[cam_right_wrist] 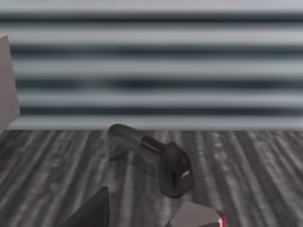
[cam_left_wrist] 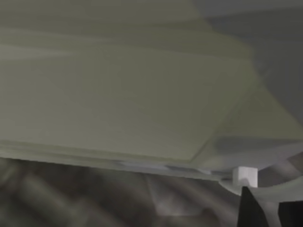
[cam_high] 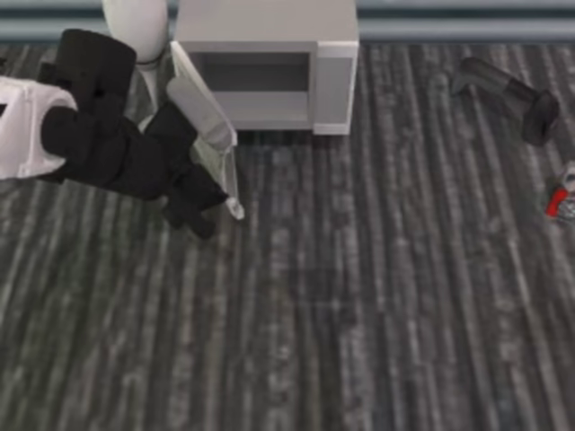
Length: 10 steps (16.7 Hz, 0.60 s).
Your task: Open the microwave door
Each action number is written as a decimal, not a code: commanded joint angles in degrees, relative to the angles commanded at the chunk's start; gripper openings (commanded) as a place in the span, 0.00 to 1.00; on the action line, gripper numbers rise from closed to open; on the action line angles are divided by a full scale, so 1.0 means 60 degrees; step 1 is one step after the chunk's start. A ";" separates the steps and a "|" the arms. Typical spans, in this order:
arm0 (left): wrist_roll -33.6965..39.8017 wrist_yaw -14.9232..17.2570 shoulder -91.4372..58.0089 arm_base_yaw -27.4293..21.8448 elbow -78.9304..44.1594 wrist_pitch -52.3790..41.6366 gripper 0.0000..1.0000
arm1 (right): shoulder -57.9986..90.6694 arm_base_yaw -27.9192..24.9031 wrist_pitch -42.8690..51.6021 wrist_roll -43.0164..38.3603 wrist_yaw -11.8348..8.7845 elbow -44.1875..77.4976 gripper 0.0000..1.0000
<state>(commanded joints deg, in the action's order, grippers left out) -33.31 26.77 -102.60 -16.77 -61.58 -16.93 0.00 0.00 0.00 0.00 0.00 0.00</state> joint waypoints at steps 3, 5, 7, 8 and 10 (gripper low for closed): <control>0.0000 0.0000 0.0000 0.0000 0.0000 0.0000 0.00 | 0.0000 0.0000 0.0000 0.0000 0.0000 0.0000 1.00; 0.0000 0.0000 0.0000 0.0000 0.0000 0.0000 0.00 | 0.0000 0.0000 0.0000 0.0000 0.0000 0.0000 1.00; 0.0011 0.0058 0.0006 -0.0041 0.0042 -0.0026 0.00 | 0.0000 0.0000 0.0000 0.0000 0.0000 0.0000 1.00; -0.0073 0.0095 -0.0010 -0.0004 0.0030 -0.0079 0.00 | 0.0000 0.0000 0.0000 0.0000 0.0000 0.0000 1.00; -0.0307 0.0197 -0.0032 0.0084 -0.0021 -0.0198 0.00 | 0.0000 0.0000 0.0000 0.0000 0.0000 0.0000 1.00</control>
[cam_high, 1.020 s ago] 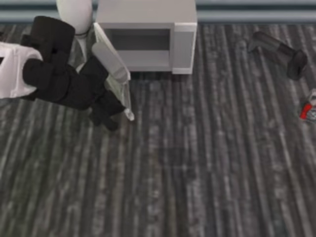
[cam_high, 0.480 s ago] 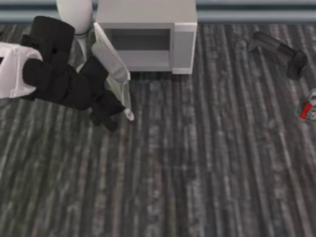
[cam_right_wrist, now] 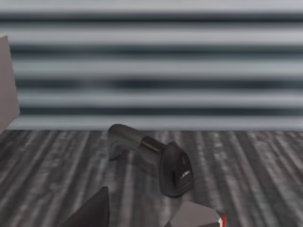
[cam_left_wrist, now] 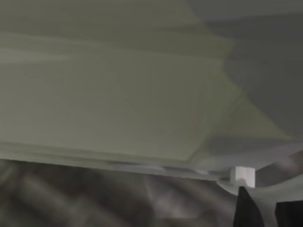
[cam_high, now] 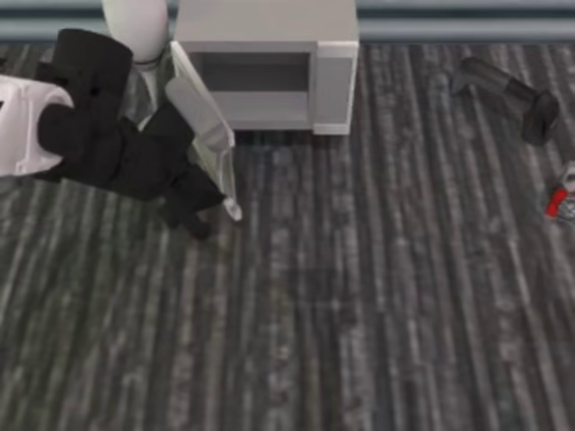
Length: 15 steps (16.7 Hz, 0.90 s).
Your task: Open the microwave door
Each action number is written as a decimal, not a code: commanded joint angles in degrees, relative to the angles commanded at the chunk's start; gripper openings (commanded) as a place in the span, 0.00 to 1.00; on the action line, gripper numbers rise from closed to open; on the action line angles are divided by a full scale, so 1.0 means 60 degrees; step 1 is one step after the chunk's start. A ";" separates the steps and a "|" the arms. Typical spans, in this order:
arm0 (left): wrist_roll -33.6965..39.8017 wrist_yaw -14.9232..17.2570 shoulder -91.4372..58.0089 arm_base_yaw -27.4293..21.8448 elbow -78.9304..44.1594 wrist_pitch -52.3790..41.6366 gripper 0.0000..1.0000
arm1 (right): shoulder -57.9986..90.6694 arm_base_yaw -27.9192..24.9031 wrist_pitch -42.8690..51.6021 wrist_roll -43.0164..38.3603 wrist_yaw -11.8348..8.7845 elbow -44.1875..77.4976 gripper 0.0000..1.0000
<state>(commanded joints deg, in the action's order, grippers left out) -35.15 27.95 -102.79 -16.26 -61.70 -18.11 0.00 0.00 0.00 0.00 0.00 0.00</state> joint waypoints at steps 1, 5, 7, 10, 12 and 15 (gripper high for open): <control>-0.0100 0.0052 -0.0005 0.0051 -0.0027 -0.0051 0.00 | 0.0000 0.0000 0.0000 0.0000 0.0000 0.0000 1.00; -0.0550 0.0262 -0.0028 0.0245 -0.0119 -0.0287 0.00 | 0.0000 0.0000 0.0000 0.0000 0.0000 0.0000 1.00; -0.0600 0.0283 -0.0032 0.0264 -0.0126 -0.0316 0.00 | 0.0000 0.0000 0.0000 0.0000 0.0000 0.0000 1.00; -0.0600 0.0283 -0.0032 0.0264 -0.0126 -0.0316 0.00 | 0.0000 0.0000 0.0000 0.0000 0.0000 0.0000 1.00; -0.0600 0.0283 -0.0032 0.0264 -0.0126 -0.0316 0.00 | 0.0000 0.0000 0.0000 0.0000 0.0000 0.0000 1.00; -0.0600 0.0283 -0.0032 0.0264 -0.0126 -0.0316 0.00 | 0.0000 0.0000 0.0000 0.0000 0.0000 0.0000 1.00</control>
